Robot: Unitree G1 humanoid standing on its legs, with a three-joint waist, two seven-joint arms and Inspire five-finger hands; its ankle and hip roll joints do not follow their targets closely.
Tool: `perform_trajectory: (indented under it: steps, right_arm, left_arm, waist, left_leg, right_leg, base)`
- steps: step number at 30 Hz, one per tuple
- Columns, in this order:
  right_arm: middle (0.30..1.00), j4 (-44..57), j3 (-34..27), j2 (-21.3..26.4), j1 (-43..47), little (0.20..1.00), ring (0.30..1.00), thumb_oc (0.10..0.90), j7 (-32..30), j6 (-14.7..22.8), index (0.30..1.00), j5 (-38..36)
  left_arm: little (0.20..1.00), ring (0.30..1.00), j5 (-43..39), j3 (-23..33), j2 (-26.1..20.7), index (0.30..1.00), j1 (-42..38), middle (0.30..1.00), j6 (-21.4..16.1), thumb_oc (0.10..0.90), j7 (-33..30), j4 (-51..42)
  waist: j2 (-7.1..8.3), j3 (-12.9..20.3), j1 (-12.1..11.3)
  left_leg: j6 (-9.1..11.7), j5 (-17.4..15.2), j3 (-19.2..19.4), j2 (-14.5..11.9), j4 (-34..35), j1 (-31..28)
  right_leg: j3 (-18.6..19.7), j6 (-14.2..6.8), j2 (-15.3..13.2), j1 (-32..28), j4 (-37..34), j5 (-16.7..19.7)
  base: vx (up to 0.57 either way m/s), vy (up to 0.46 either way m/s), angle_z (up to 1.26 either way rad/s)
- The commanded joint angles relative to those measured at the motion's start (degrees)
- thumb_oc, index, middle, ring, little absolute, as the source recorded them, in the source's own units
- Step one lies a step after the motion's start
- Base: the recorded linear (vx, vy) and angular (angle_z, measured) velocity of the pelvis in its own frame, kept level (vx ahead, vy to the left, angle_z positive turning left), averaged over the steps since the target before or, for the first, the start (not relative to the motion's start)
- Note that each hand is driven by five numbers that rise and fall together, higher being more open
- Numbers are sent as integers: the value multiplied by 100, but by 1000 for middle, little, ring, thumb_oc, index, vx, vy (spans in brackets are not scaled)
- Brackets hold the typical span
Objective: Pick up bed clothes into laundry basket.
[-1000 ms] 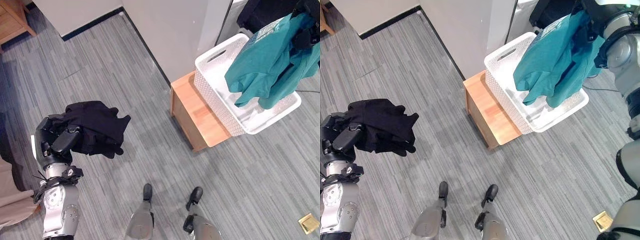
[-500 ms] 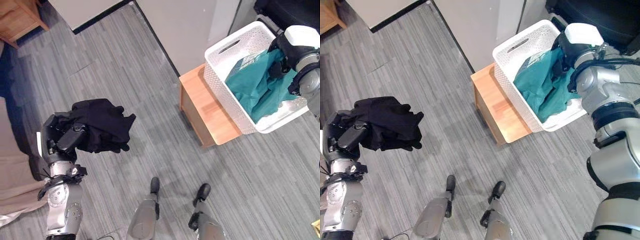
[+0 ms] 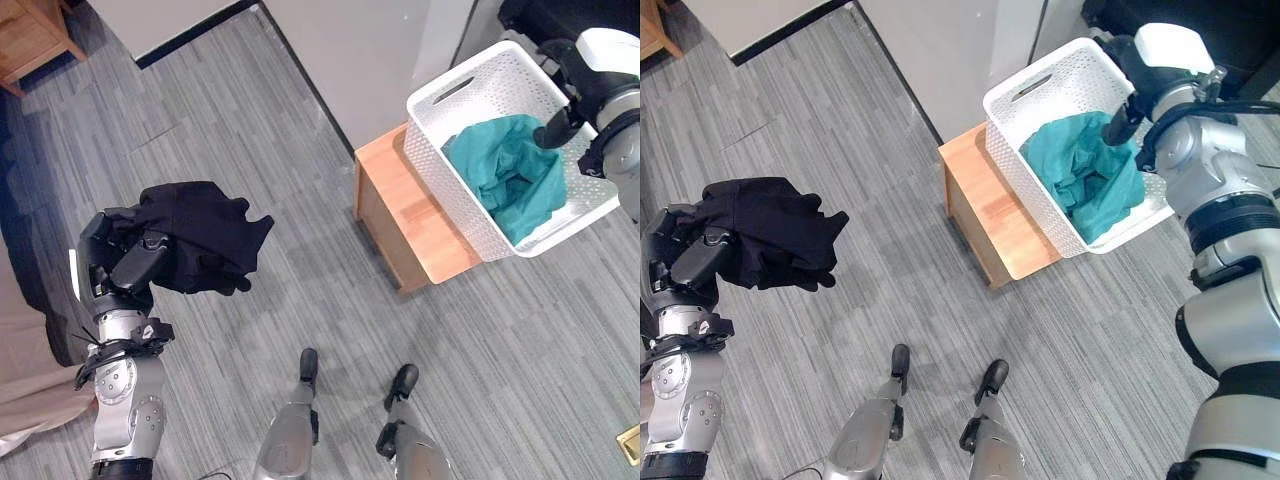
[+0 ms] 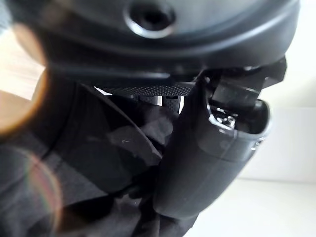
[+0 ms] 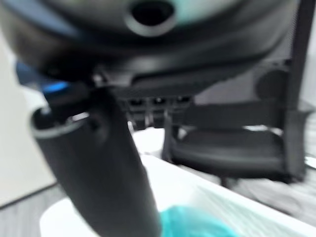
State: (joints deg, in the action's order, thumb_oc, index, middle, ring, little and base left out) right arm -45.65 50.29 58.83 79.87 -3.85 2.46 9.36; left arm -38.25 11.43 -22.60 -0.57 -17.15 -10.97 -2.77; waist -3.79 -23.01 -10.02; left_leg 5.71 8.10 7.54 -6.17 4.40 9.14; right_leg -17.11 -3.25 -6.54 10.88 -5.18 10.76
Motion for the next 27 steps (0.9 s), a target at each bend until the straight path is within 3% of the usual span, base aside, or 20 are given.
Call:
perform_trajectory:
  steps: [1, 4, 7, 10, 12, 15, 16, 18, 19, 22, 24, 25, 26, 27]
  right_arm:
    - [900, 1192, 227, 450, 1111, 900, 900, 800, -386, 324, 900, -693]
    - [900, 2926, -705, 1338, 709, 900, 900, 800, -577, 681, 900, -1478]
    - [900, 3325, -1268, 1780, 365, 900, 900, 800, -702, 850, 900, -1704]
    - [900, 3535, -2625, 2274, -430, 900, 900, 800, -1179, 1042, 900, -2032]
    - [900, 3583, -3118, 2324, -867, 900, 900, 800, -1241, 1081, 900, -2012]
    - [900, 3539, -4605, 2124, -2515, 900, 900, 800, -1439, 990, 900, -1854]
    - [900, 3564, -4743, 2108, -2645, 900, 900, 800, -1440, 989, 900, -1846]
    - [900, 3632, -5306, 1689, -3461, 900, 900, 800, -1406, 924, 900, -1912]
    - [900, 3649, -5392, 1675, -3540, 900, 900, 800, -1406, 921, 900, -1908]
    - [900, 3699, -5650, 1236, -4059, 900, 900, 800, -1399, 836, 900, -1825]
    - [900, 3702, -5837, 997, -4481, 900, 900, 800, -1395, 662, 900, -1596]
    - [900, 3609, -5890, 838, -4758, 900, 900, 800, -1381, 555, 900, -1546]
    - [900, 3601, -5944, 822, -4789, 900, 900, 800, -1383, 556, 900, -1545]
    - [900, 3487, -6004, 801, -4892, 900, 900, 800, -1397, 554, 900, -1576]
  left_arm:
    - [300, 300, -11, 346, -497, 300, -237, 300, -732, 400, -58, -767]
    - [300, 300, 85, 582, -599, 300, -360, 300, -765, 400, -193, -678]
    - [300, 300, 207, 667, -719, 300, -480, 300, -807, 400, -296, -624]
    - [300, 300, 564, 1011, -932, 300, -743, 300, -891, 400, -645, -627]
    - [300, 300, 698, 1074, -1087, 300, -864, 300, -906, 400, -748, -649]
    - [300, 300, 1129, 950, -1927, 300, -1690, 300, -898, 400, -1008, -513]
    - [300, 300, 1126, 917, -1969, 300, -1725, 300, -903, 400, -1012, -491]
    - [300, 300, 1044, 380, -2608, 300, -2415, 300, -753, 400, -883, -247]
    - [300, 300, 1030, 338, -2642, 300, -2464, 300, -762, 400, -876, -213]
    - [300, 300, 756, -353, -3124, 300, -3154, 300, -574, 400, -531, 59]
    - [300, 300, 518, -1165, -3449, 300, -3837, 300, -383, 400, -190, 357]
    - [300, 300, 491, -2022, -3831, 300, -4577, 300, -181, 400, 108, 696]
    - [300, 300, 473, -2137, -3844, 300, -4712, 300, -197, 400, 117, 765]
    - [300, 300, 400, -2589, -3981, 300, -5191, 300, -216, 400, 209, 934]
  waist:
    - [510, 460, 78]
    - [608, 676, 328]
    - [682, 848, 445]
    - [653, 1201, 723]
    - [669, 1290, 774]
    - [549, 1737, 1174]
    - [584, 1724, 1154]
    - [508, 1892, 1366]
    - [536, 1884, 1345]
    - [392, 2001, 1578]
    - [341, 2028, 1701]
    - [201, 2066, 1895]
    - [236, 2054, 1870]
    - [208, 2069, 1922]
  left_leg:
    - [365, -157, 93, -33, 60, -268]
    - [327, -297, 173, -15, 60, -484]
    - [291, -322, 224, 5, 60, -600]
    - [253, -476, 327, 33, 60, -847]
    - [231, -470, 346, 47, 60, -889]
    - [194, -640, 556, 68, 60, -1262]
    - [188, -609, 563, 67, 60, -1252]
    - [167, -693, 725, 70, 60, -1455]
    - [162, -661, 734, 69, 60, -1440]
    - [125, -699, 878, 83, 60, -1599]
    - [108, -717, 990, 78, 60, -1730]
    - [101, -746, 1066, 93, 60, -1829]
    - [99, -715, 1069, 90, 60, -1811]
    - [95, -711, 1091, 96, 60, -1827]
  right_leg:
    - [119, -311, 42, -685, 18, -1018]
    - [155, -359, 14, -844, 19, -1023]
    - [187, -397, -7, -942, 18, -974]
    - [284, -483, -29, -1140, 29, -974]
    - [301, -496, -38, -1160, 30, -939]
    - [494, -578, -60, -1378, 86, -962]
    - [496, -572, -60, -1366, 89, -934]
    - [685, -615, -59, -1426, 119, -953]
    - [689, -608, -58, -1406, 122, -924]
    - [876, -627, -61, -1418, 162, -928]
    - [1001, -648, -55, -1449, 214, -941]
    - [1088, -679, -50, -1472, 228, -933]
    - [1088, -669, -47, -1453, 228, -904]
    - [1107, -682, -46, -1461, 234, -900]
  base:
    - [0, 0, 0]
    - [41, 59, -5]
    - [46, 58, -10]
    - [31, 73, -8]
    - [9, 58, -11]
    - [56, 96, -26]
    - [8, 59, -24]
    - [-2, 53, -34]
    - [-2, 50, -45]
    - [-5, 25, -43]
    - [3, 31, -34]
    - [-19, 24, -33]
    - [-25, 18, -26]
    - [-22, 11, -19]
